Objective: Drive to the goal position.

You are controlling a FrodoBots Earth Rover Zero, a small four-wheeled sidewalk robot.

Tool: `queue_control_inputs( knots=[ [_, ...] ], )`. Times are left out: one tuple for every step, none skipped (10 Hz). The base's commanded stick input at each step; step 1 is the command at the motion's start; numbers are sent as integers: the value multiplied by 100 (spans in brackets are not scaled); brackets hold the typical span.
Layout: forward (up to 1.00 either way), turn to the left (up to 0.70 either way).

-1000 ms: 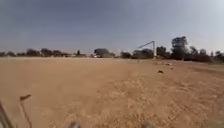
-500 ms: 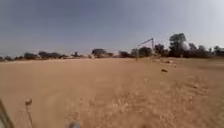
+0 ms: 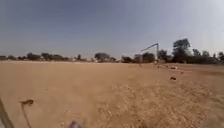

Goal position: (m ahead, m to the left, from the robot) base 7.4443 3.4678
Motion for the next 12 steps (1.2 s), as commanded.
queue_control_inputs(
  knots=[
    [100, 0],
    [100, 0],
    [100, 0],
    [100, 0],
    [100, 0],
    [100, 0],
    [100, 0],
    [100, 0],
    [100, 0],
    [100, 0],
    [100, 0],
    [100, 0]
  ],
)
